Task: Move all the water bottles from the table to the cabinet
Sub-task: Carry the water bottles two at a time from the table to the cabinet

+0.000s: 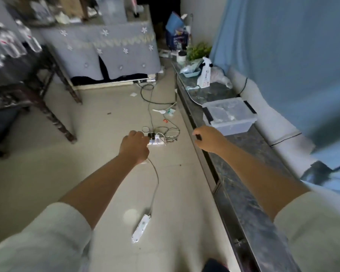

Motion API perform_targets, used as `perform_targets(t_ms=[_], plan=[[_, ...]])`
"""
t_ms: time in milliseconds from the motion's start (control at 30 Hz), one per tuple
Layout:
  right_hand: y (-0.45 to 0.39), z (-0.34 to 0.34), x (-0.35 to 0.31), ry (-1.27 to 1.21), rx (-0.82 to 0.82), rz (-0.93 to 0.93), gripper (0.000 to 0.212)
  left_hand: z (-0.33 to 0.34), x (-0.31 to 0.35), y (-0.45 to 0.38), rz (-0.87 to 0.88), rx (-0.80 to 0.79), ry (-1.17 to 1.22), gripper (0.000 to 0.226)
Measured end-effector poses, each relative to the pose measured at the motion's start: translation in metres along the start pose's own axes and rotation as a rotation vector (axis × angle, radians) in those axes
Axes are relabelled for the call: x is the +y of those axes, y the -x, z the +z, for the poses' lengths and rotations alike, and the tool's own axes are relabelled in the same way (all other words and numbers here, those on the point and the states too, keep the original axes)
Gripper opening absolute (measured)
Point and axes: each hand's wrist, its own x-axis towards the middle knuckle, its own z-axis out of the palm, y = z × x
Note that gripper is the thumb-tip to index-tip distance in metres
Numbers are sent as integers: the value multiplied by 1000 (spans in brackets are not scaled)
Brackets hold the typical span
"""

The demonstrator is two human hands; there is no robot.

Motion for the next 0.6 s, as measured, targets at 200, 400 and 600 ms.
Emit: perform_targets(t_ms=[200, 400, 600], plan=[[-87, 6, -86, 25, -28, -169, 36, -9, -102, -13, -253, -5, 27, 38], [-192, 5, -156, -15, -68, -337, 43, -18, -177, -54, -428, -20, 75, 38], [-326, -24, -225, -45, -42, -482, 38, -43, -260, -132, -609, 27, 161, 35]])
